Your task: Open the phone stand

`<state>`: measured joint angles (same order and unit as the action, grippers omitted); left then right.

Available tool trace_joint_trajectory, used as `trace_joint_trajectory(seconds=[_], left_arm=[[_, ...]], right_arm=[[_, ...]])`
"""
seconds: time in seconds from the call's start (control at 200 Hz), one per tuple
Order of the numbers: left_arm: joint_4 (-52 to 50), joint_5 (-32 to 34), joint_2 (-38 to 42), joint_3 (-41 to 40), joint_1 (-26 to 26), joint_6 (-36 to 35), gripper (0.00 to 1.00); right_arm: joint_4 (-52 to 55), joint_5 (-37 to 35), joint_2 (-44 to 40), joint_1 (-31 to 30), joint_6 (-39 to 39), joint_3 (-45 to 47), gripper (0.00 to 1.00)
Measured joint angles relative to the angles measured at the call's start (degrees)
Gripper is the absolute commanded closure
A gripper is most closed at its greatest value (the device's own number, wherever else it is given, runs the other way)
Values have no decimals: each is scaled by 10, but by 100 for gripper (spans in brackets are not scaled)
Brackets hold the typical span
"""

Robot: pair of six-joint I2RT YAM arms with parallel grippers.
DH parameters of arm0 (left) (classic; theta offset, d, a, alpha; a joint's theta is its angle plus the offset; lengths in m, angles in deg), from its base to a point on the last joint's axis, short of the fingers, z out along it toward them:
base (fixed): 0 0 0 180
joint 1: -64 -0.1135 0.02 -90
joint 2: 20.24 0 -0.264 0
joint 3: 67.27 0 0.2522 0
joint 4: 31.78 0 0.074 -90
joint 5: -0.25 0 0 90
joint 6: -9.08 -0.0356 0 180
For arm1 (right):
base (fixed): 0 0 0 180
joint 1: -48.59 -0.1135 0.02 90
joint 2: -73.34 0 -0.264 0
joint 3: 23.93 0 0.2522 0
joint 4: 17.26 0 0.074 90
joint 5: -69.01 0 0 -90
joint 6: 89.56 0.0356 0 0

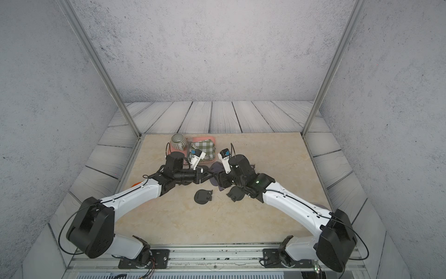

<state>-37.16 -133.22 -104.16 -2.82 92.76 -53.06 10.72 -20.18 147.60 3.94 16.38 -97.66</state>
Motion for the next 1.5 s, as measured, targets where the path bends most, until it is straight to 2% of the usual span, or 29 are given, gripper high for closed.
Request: trace_joint_trajectory(seconds=[0.771, 0.841, 0.901, 0.971, 1.061, 1.141, 1.326, 1.501], left_arm=[[0, -25, -9, 3, -21, 11, 100], [0, -25, -9, 3, -21, 11, 100], [0, -23, -9, 2, -21, 11, 100], [-11, 19, -9, -4, -40, 12, 100], [-25, 63, -9, -17, -79, 16, 100], [-26, 81, -9, -25, -89, 18, 100], [-6, 70, -5, -45, -83, 21, 100], [53, 35, 1, -70, -83, 36, 100]], right_arm=[[14, -5, -32, -6, 0, 10, 45], [14, -5, -32, -6, 0, 10, 37], [16, -5, -32, -6, -1, 10, 17], [38, -6, -34, -5, -5, 3, 0], [47, -5, -33, -4, -2, -3, 1], [49, -3, -30, -4, -1, -3, 1], [45, 12, -1, -4, 2, -3, 1], [31, 26, 16, -4, 4, -3, 1]])
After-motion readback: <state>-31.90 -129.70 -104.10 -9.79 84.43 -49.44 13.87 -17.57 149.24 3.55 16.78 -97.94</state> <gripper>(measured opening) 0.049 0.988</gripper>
